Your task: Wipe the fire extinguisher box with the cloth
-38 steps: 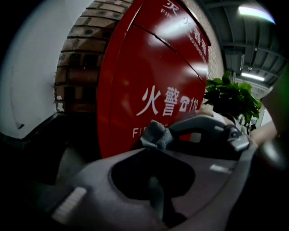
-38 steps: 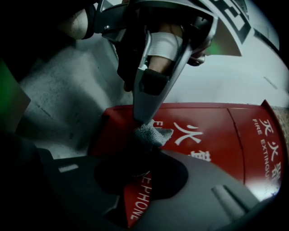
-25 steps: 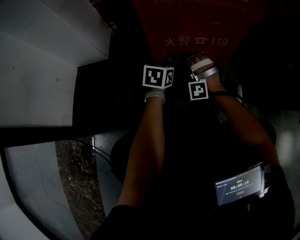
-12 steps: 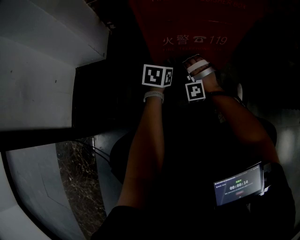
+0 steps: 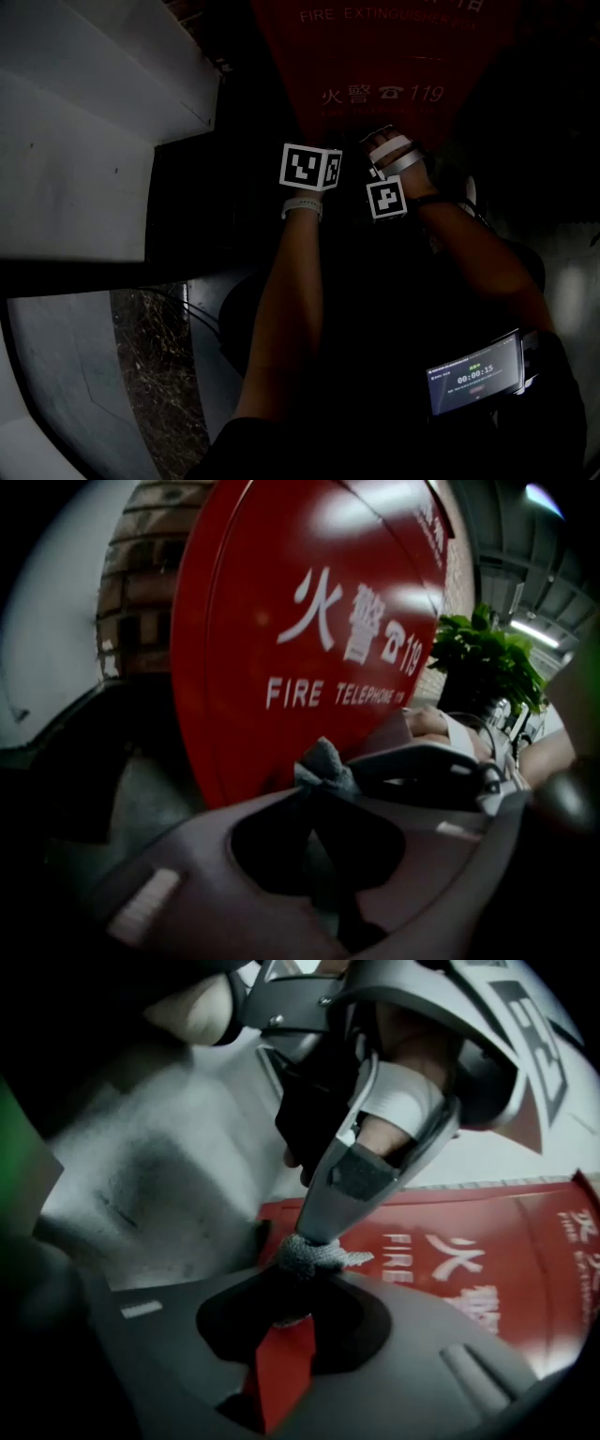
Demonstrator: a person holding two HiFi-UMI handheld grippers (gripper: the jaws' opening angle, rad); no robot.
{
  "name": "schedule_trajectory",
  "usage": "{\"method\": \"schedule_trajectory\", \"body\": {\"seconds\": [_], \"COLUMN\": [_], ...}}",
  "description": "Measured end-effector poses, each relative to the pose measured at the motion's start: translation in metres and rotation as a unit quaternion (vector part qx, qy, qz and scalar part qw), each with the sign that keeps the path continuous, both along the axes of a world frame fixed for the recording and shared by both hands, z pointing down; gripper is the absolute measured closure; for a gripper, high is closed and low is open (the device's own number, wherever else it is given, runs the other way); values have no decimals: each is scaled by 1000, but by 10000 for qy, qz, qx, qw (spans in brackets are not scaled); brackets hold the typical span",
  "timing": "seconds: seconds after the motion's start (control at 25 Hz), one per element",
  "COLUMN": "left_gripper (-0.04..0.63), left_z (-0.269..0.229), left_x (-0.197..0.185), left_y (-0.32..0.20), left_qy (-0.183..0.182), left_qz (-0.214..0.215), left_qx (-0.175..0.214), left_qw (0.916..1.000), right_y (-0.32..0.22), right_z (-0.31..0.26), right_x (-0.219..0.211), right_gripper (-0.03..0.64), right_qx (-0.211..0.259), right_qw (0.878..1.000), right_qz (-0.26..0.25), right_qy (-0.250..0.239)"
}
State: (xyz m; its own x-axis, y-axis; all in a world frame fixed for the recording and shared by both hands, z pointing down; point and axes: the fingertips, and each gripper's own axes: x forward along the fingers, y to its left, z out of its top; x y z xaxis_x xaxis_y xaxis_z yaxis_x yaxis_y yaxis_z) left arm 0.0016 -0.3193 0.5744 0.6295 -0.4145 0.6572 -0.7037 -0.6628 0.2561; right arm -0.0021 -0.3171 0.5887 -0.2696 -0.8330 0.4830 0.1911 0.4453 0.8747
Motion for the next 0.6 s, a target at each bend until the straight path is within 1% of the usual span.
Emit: {"method": "schedule_trajectory", "body": {"seconds": [0.12, 0.24, 0.32, 0.44, 0.52, 0.6], "left_gripper": [592, 592, 592, 592, 592, 592], "left_z": [-47, -104, -144, -206, -240, -266], "left_x": [4, 13, 22, 32, 33, 32], "left_y": [-1, -3, -2, 1, 2, 4], "left_qy": [136, 463, 794, 1200, 1318, 1372], "left_qz": [80, 162, 241, 343, 371, 317], "left_qx": [581, 1203, 1541, 2061, 2354, 2556], "left_qw": [9982, 9915, 9846, 9705, 9622, 9565], "right_y": [3, 2, 3, 4, 4, 5], "right_z": [-38, -91, -131, -190, -224, -254], "right_x": [5, 14, 26, 42, 47, 50], "right_gripper": [537, 537, 537, 537, 538, 538], "right_qx": [207, 544, 856, 1377, 1608, 1798], "right_qw": [9994, 9960, 9920, 9848, 9813, 9784], "right_qz": [149, 352, 436, 464, 460, 425], "right_qy": [-250, -622, -824, -955, -955, -923]}}
